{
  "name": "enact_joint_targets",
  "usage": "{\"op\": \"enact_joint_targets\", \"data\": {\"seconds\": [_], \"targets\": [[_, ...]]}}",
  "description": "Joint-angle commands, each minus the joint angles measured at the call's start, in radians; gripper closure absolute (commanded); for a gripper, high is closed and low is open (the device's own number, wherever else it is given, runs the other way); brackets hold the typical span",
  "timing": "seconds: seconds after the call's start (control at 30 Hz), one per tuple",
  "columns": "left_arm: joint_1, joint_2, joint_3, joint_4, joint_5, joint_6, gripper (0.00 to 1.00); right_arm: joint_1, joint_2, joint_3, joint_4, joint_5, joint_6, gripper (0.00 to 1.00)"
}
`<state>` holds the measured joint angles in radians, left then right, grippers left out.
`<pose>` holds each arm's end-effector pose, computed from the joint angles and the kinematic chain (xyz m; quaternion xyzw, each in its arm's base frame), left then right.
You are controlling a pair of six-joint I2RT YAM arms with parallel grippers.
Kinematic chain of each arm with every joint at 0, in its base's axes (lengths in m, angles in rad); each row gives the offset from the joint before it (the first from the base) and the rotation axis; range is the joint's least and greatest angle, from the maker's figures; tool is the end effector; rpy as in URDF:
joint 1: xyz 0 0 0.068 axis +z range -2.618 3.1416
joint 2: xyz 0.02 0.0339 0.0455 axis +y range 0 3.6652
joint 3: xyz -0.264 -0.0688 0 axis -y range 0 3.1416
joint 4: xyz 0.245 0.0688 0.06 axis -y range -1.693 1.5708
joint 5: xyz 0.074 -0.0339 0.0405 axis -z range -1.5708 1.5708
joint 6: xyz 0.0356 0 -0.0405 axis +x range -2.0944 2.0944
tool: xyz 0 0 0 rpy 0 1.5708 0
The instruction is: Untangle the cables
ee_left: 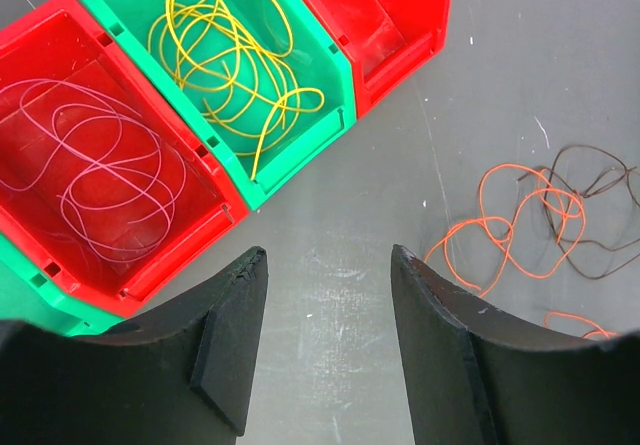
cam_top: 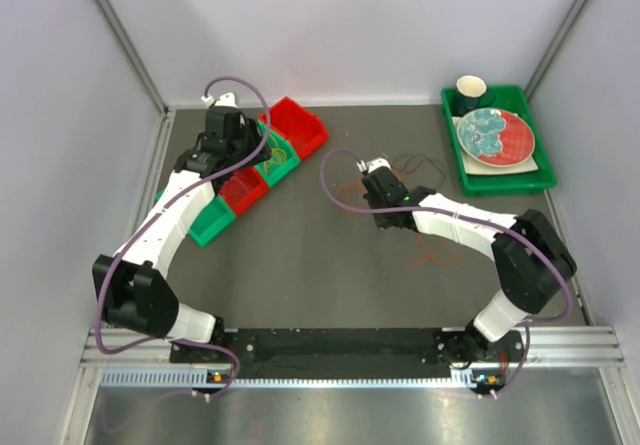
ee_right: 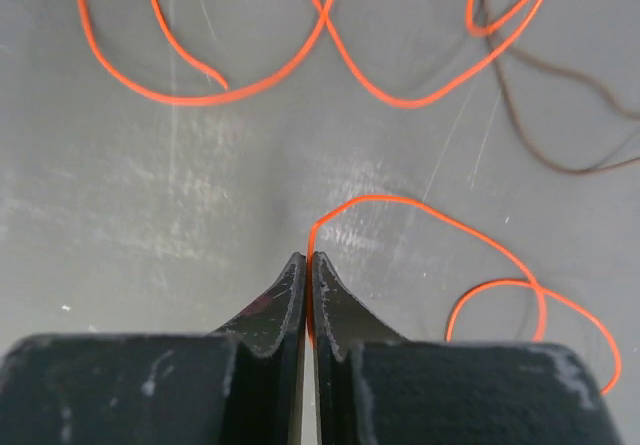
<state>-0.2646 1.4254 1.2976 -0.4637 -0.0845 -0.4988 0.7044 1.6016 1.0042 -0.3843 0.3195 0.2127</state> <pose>0.3128 -0.0816 0.3420 -0.1227 0.8734 -0.1404 0.4500 0.2544 0.2015 0.1995 -0.1851 0.9276 -0.0096 0.3244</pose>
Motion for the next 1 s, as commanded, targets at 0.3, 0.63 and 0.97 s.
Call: {"op": "enact_joint_targets", "data": {"seconds": [0.3, 0.63, 0.97], "targets": [[0.025, -0.063, -0.008, -0.012, -0.129, 0.039, 0.41, 0.049, 0.03, 0.247, 0.181, -0.422, 0.293, 1.0], [0.041, -0.065, -0.018, -0.027, -0.04, 0.065, 0.29, 0.067, 0.023, 0.278, 0.11, -0.331, 0.378, 0.18], [-0.212, 0.07, -0.083, 0.039, 0.031, 0.077, 0.18, -0.25, -0.295, 0.005, 0.051, -0.298, 0.349, 0.12]]}}
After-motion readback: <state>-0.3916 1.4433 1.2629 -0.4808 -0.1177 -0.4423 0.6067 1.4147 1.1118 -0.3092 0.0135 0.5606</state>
